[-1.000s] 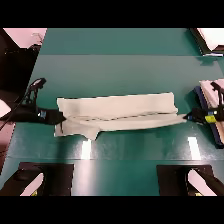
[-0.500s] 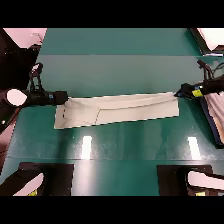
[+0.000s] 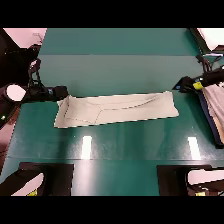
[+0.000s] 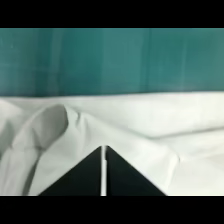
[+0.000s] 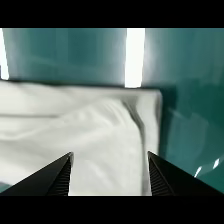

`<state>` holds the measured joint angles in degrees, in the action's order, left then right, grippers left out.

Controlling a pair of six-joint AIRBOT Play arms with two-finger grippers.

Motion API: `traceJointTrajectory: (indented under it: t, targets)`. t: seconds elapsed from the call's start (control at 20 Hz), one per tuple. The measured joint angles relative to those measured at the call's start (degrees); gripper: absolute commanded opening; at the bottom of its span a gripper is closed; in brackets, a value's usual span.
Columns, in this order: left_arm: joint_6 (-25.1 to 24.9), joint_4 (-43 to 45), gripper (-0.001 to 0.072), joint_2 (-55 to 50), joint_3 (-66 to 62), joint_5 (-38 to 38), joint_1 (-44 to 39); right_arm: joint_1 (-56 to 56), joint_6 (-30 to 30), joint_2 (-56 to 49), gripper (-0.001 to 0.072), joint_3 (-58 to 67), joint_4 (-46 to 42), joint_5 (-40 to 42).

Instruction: Fold the shirts.

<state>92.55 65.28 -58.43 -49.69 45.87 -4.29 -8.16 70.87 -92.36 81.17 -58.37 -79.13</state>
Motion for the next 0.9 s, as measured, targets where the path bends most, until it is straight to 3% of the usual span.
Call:
traceJointTrajectory:
  t: [0.25, 0.5, 0.7, 0.75, 0.9]
  targets:
    - [-0.3, -1.8, 0.003, 0.0, -0.7, 4.9, 0.0, -8.2, -4.8, -2.5, 0.0521, -7.3, 3.4, -2.4]
    - [-0.9, -4.0, 0.003, -0.2, -0.8, 7.0, 0.0, -8.2, -8.9, -6.9, 0.0472, -10.4, 10.7, -4.3]
    - [-1.4, -6.3, 0.003, -2.8, -1.0, 7.5, -2.8, -4.9, -10.3, -8.2, 0.0101, -11.0, 11.5, -2.8]
    - [-1.5, -6.5, 0.003, -4.2, -1.4, 7.4, -4.2, -4.4, -10.6, -8.2, 0.0038, -11.1, 11.3, -2.6]
    - [-2.1, -7.2, 0.003, -10.8, -5.3, 7.3, -9.3, -3.6, -11.1, -7.0, 0.0011, -11.2, 11.3, -2.7]
